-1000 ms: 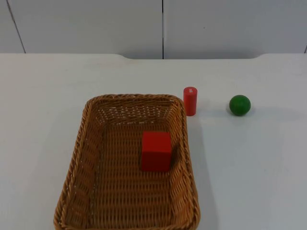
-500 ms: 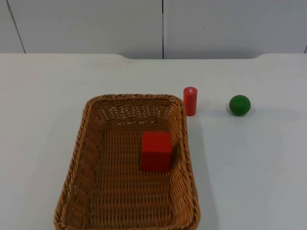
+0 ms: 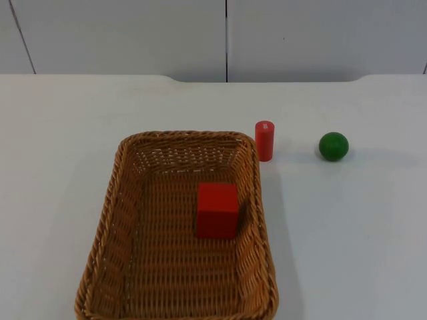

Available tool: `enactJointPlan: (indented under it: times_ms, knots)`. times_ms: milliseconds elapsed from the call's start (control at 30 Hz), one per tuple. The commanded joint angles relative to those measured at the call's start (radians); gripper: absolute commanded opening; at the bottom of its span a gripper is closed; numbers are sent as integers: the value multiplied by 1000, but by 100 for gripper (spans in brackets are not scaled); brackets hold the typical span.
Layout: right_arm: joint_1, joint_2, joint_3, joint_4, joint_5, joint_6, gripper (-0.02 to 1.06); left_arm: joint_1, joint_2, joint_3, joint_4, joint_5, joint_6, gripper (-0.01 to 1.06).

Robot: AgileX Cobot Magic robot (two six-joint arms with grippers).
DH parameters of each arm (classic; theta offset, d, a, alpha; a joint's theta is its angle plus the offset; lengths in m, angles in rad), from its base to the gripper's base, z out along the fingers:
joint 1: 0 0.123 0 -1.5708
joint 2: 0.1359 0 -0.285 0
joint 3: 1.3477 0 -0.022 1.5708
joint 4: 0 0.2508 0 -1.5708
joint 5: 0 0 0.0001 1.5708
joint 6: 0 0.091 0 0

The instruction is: Pick up the basket with the left hand and place the object to the left of the red cylinder into the basket with the right hand.

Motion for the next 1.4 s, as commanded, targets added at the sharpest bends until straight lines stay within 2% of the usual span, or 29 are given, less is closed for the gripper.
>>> enactJointPlan:
  times_ms: [0, 467, 600, 633, 800, 833, 967, 1000, 1133, 1367]
  knots:
    - [-1, -3, 2, 0, -8, -8, 105, 1, -3, 5, 5, -11, -5, 105]
    - [-21, -3, 0, 7, -10, -8, 105, 1, -3, 5, 10, -11, -5, 105]
    - [-171, -3, 0, 7, -10, -8, 105, 1, -3, 5, 10, -11, -5, 105]
    - [-171, -3, 0, 7, -10, -8, 105, 1, -3, 5, 10, -11, -5, 105]
    - [-431, -3, 0, 7, -12, -8, 105, 1, -3, 5, 10, -11, -5, 105]
    - [-431, -3, 0, 7, -12, -8, 105, 1, -3, 5, 10, -11, -5, 105]
    - [-600, -3, 0, 7, -12, -8, 105, 1, -3, 5, 10, -11, -5, 105]
    - [-600, -3, 0, 7, -12, -8, 105, 1, -3, 5, 10, -11, -5, 105]
    - [-708, -3, 0, 7, -12, -8, 105, 1, -3, 5, 10, -11, -5, 105]
    - [-734, -3, 0, 7, -12, -8, 105, 1, -3, 5, 10, -11, -5, 105]
